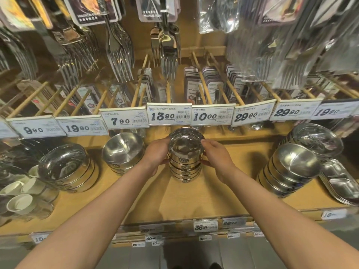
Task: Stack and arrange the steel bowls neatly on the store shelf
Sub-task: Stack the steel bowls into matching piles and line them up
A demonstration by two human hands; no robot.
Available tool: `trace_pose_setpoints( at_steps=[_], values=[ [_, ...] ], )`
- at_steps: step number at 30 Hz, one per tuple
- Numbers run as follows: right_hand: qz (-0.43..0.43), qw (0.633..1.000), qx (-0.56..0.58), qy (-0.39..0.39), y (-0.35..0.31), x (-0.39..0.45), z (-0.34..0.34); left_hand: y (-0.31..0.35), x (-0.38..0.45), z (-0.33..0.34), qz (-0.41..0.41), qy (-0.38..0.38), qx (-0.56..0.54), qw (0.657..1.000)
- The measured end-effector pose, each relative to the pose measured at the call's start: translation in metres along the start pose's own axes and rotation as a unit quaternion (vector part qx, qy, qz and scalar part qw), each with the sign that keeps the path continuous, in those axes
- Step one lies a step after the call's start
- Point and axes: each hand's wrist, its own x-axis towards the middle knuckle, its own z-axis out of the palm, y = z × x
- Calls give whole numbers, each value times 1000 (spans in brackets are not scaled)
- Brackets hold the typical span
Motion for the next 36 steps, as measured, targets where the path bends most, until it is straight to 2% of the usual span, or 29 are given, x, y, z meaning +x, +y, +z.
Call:
trace_pose_setpoints(
  at_steps=[5, 11, 19, 23, 26, 29, 33, 36],
  values=[
    [5, 1000, -1, 5, 1, 0, 5, 2, 3, -4, 2, 4, -4, 1000],
    [33, 999, 10, 13, 8, -1, 3, 3, 0, -2, -10, -32, 7, 999],
    [54, 998, 20, -7, 4, -2, -1, -6, 7, -6, -7, -27, -5, 1000],
    [47, 999, 24, 6, 2, -14, -16, -11, -6, -11, 15, 20, -35, 999],
    [35, 998, 40, 28, 7, -34, -37, -22, -26, -11, 64, 79, -43, 994],
    [42, 995, 73, 49, 20, -61, -60, -24, -48, 4, 110, 96, -26, 989],
    [72, 986, 116, 97, 39, -96, -95, -10, -76, 43, 161, 18, 17, 987],
    [82, 978, 128, 140, 53, -120, -127, -9, -73, 88, 106, -68, -5, 992]
  ],
)
